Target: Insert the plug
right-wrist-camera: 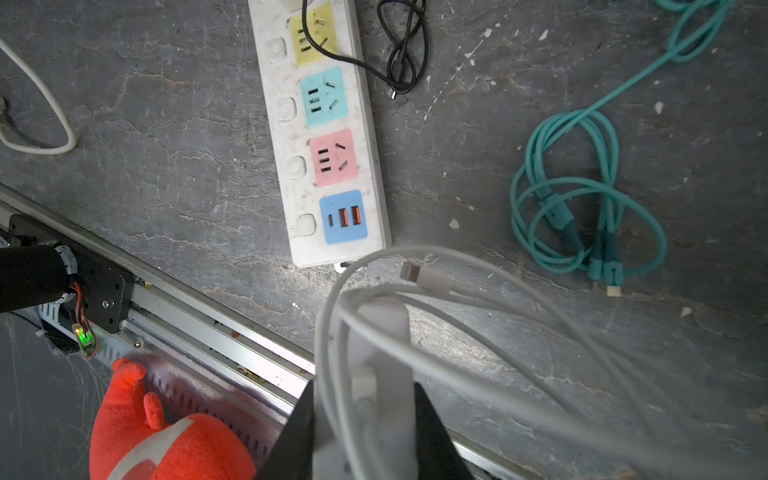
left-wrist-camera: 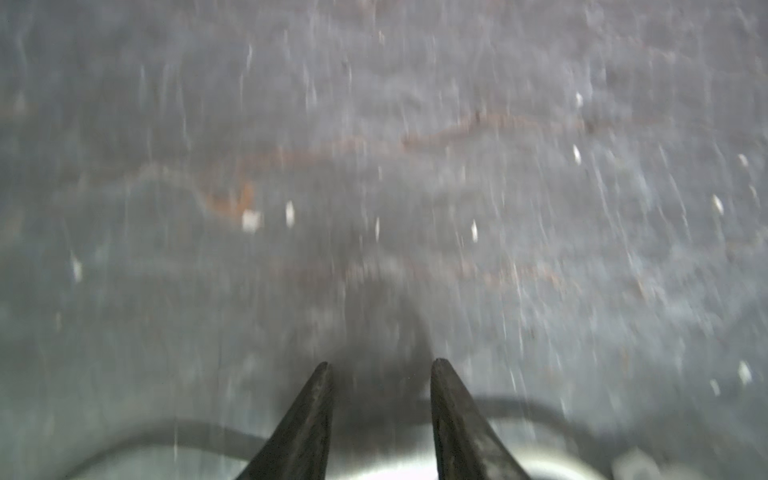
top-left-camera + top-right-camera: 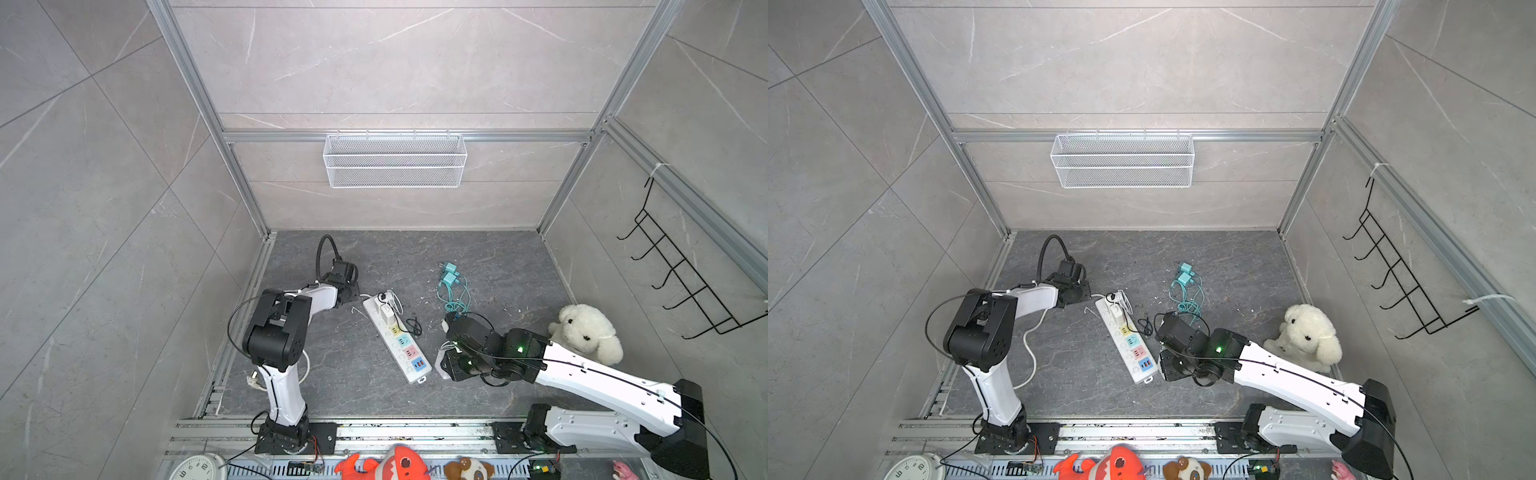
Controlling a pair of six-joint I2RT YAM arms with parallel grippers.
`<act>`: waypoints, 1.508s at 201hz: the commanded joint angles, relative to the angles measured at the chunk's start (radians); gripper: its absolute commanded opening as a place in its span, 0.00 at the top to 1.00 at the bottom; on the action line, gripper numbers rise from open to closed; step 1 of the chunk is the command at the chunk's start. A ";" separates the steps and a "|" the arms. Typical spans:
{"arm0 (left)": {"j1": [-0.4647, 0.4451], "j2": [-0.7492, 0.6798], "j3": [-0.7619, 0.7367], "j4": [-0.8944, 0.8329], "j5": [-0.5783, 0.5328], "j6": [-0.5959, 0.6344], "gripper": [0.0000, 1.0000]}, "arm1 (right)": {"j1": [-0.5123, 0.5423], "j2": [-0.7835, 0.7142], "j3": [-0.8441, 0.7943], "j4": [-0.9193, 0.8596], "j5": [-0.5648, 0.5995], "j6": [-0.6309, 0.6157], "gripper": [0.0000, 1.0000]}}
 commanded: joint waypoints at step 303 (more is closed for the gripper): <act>-0.452 -0.709 -0.890 0.272 0.002 -0.402 0.65 | -0.013 0.590 0.400 0.013 0.310 0.302 1.00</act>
